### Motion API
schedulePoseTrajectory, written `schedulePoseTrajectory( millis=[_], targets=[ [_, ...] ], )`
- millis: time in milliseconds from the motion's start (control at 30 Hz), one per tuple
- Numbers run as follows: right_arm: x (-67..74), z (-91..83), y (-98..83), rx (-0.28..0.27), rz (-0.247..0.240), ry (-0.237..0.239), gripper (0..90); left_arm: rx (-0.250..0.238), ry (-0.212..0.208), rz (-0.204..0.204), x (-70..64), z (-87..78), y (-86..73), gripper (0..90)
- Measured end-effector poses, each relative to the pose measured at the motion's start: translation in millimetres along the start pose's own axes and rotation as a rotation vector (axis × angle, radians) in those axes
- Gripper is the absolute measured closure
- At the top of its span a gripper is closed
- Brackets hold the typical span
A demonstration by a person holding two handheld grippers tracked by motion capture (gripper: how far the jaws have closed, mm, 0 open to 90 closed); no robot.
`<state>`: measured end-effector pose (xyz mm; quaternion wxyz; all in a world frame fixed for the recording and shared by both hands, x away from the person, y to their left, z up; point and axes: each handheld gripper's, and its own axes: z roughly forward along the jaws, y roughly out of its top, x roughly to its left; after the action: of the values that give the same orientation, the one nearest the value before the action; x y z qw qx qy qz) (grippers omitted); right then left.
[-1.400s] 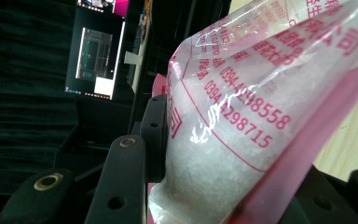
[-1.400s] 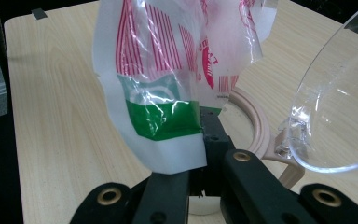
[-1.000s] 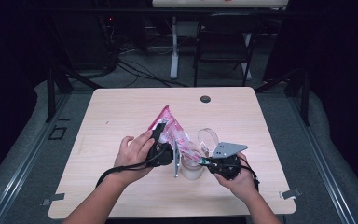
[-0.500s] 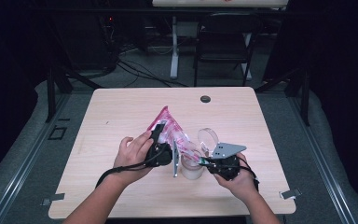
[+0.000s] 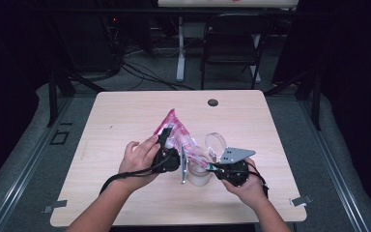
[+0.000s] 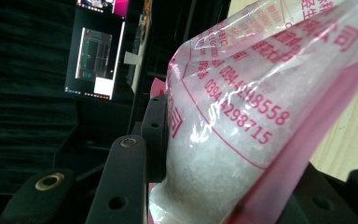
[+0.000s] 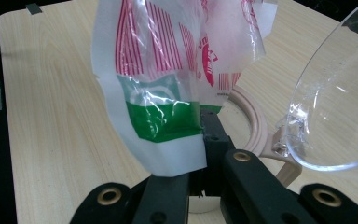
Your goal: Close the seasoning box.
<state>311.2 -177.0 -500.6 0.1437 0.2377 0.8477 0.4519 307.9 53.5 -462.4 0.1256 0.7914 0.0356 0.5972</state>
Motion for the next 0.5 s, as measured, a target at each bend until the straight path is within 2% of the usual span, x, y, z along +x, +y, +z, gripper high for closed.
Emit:
schedulePoseTrajectory(
  millis=[500],
  targets=[
    [-1.1, -2.4, 0.4, 0.002, 0.000, -0.011, 90.0, 0.000, -0.010, -0.010, -1.3, 0.0, 0.0, 66.2]
  ],
)
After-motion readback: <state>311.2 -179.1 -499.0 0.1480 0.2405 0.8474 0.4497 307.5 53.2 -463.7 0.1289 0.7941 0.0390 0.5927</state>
